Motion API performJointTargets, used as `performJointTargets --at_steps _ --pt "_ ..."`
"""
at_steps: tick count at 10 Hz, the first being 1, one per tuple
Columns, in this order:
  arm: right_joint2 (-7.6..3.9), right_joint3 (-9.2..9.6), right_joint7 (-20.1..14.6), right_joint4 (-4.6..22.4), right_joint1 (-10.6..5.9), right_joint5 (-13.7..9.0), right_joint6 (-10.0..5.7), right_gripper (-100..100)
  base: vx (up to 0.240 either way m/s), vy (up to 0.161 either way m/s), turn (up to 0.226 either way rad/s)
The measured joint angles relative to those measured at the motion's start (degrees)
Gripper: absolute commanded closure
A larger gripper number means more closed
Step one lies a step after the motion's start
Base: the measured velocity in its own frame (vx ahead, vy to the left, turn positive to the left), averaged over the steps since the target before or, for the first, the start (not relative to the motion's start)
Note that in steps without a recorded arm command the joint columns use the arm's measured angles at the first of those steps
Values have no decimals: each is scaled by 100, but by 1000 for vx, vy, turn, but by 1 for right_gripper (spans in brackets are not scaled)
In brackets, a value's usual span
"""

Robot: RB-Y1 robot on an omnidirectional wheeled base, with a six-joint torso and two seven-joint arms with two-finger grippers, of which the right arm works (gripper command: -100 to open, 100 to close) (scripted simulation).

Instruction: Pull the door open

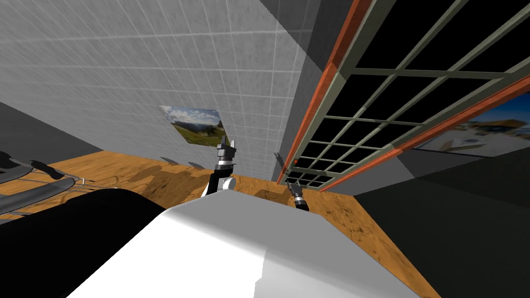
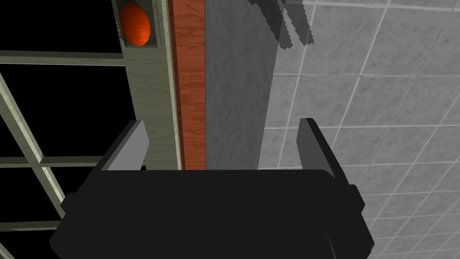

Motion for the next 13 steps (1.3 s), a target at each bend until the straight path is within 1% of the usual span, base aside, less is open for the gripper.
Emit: performJointTargets --at_steps 1,2,4,5,6,7,9,10,13 --pt "-13 -16 31 29 -55 -80 47 -100 45 -11 47" --pt "-28 -37 63 109 -108 -136 42 -100 40 -11 73" --pt "-73 -99 150 353 -284 -300 5 -100 72 -30 99" --pt "-95 -143 212 534 -412 -412 -19 -100 88 -32 97" --pt "-108 -170 262 602 -479 -510 -9 -100 71 -26 48" --pt "-108 -181 287 602 -510 -565 32 -100 68 -18 43" --pt "-126 -236 367 801 -671 -721 34 -100 92 -46 73" --pt "-137 -259 403 861 -720 -804 37 -100 94 -43 58" --pt "-139 -342 546 1151 -961 -1052 29 -100 96 -58 67"
